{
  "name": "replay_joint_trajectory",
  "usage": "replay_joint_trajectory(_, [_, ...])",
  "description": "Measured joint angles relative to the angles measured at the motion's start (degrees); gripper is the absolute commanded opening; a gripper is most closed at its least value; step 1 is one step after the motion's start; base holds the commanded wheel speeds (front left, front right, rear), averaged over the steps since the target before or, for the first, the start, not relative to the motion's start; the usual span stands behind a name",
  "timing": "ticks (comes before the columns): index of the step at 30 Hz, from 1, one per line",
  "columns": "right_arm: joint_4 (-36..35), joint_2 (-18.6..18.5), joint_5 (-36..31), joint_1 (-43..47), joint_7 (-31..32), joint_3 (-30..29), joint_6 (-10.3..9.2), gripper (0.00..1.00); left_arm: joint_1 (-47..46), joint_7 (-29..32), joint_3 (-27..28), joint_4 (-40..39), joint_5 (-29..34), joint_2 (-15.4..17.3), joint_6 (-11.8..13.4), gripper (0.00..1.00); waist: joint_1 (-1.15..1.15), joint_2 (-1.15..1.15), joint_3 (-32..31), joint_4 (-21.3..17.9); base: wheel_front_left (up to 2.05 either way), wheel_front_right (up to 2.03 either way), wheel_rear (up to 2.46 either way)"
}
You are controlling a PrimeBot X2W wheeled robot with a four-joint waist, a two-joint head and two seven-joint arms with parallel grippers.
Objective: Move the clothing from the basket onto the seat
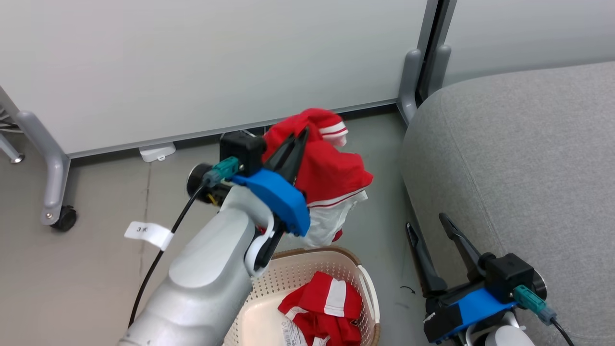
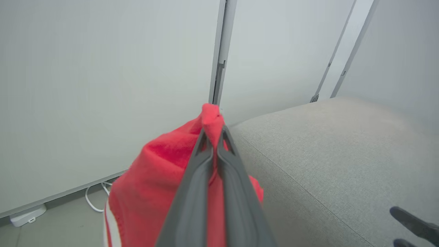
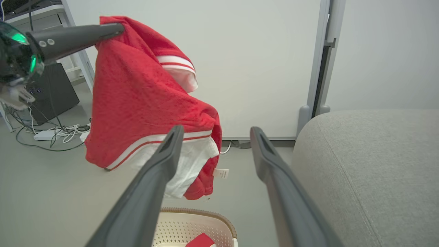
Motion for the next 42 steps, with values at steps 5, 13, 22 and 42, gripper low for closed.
replay_joint_trajectory(5, [-0.2,0.0,-0.4,0.2,0.8,0.0,0.0,1.0,-3.0,-1.3,-2.2,-2.1,-1.1,0.0,1.3,0.0,0.0,0.0,-1.2,-0.3,0.0,0.0,0.0])
replay_joint_trajectory(13, [-1.0,0.0,-0.6,0.4,1.9,0.2,0.0,1.0,-4.4,-2.6,-4.6,-2.4,-2.9,0.0,2.6,0.0,0.0,0.0,-1.9,-1.3,0.0,0.0,0.0])
replay_joint_trajectory(22, [-1.2,0.0,-0.7,-1.5,5.8,1.6,0.0,1.0,-5.5,-3.2,-7.3,-2.2,-4.0,0.0,2.8,0.0,0.01,0.0,-0.1,-1.3,0.0,0.0,0.0])
replay_joint_trajectory(42, [10.0,0.0,-2.3,-15.8,16.1,7.2,0.0,1.0,-6.9,-3.7,-15.1,-4.9,-7.9,0.0,2.9,0.0,0.01,0.0,0.7,0.4,0.0,0.0,0.0])
